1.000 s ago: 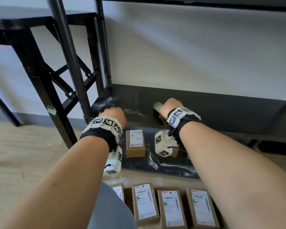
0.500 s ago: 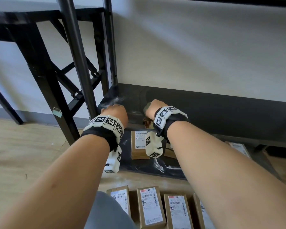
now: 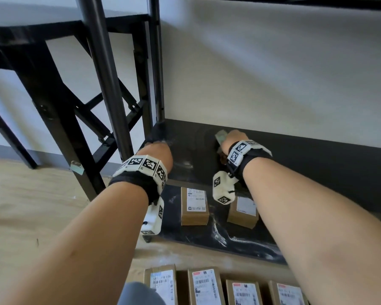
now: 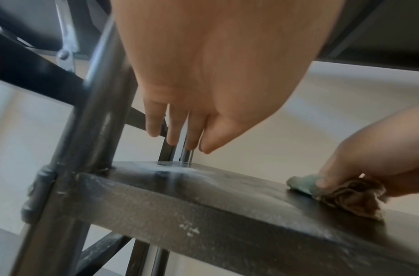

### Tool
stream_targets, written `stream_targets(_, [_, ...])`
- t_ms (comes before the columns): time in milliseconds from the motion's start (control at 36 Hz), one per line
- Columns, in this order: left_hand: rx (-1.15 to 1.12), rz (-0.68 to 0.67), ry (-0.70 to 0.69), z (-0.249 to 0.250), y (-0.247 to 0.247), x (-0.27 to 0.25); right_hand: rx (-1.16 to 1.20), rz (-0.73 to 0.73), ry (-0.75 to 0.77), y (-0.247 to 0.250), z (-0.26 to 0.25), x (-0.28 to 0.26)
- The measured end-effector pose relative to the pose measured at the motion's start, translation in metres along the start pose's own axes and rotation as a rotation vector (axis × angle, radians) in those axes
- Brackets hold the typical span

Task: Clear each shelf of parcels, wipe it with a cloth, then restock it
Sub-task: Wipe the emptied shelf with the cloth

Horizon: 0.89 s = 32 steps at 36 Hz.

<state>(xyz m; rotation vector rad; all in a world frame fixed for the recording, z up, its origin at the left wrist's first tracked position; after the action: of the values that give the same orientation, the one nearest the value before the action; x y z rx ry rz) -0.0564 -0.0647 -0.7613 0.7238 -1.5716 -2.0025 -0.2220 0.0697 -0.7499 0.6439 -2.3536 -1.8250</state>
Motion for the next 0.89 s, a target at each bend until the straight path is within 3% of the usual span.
stream_targets(83, [0.001, -0.035, 0.014, 0.002, -0.001, 0.008, -0.093, -0.043, -0.001, -0.005, -0.008, 0.005])
stream_targets(306, [0.081, -0.049, 0.036, 0.007, 0.01, 0.028, -0.087, -0.114, 0.233, -0.034, -0.071, 0.017])
stream_targets(417, [0.072, -0.06, 0.059, 0.007, 0.013, 0.033, -0.113, -0.213, 0.242, -0.035, -0.086, 0.016])
stream_targets(556, [0.034, -0.058, 0.048, 0.009, 0.014, 0.036, 0.067, -0.082, 0.231, -0.01, -0.059, 0.048])
stream_targets(639, [-0.013, -0.055, 0.031, 0.011, 0.014, 0.039, -0.098, 0.002, 0.153, 0.008, -0.038, 0.063])
stream_targets(750, [-0.032, -0.034, 0.024, 0.016, 0.015, 0.044, -0.458, -0.097, 0.156, 0.005, -0.036, 0.073])
stream_targets(805, [-0.03, -0.028, 0.031, 0.018, 0.015, 0.047, -0.52, -0.098, 0.228, -0.005, -0.044, 0.083])
stream_targets(889, [-0.026, -0.017, 0.038, 0.02, 0.016, 0.052, -0.424, -0.063, 0.336, -0.015, -0.061, 0.092])
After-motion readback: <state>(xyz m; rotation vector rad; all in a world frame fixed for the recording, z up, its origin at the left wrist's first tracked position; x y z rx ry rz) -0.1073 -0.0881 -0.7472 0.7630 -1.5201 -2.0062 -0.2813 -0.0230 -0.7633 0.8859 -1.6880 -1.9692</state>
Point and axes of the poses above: each hand's wrist, its own x-axis towards the middle knuckle, its own y-axis out of the back of the hand, z = x × y, the point moved 5 cm from there along x, towards the middle knuckle, and after that the axes turned 7 degrees about -x, right-handed, at the moved point
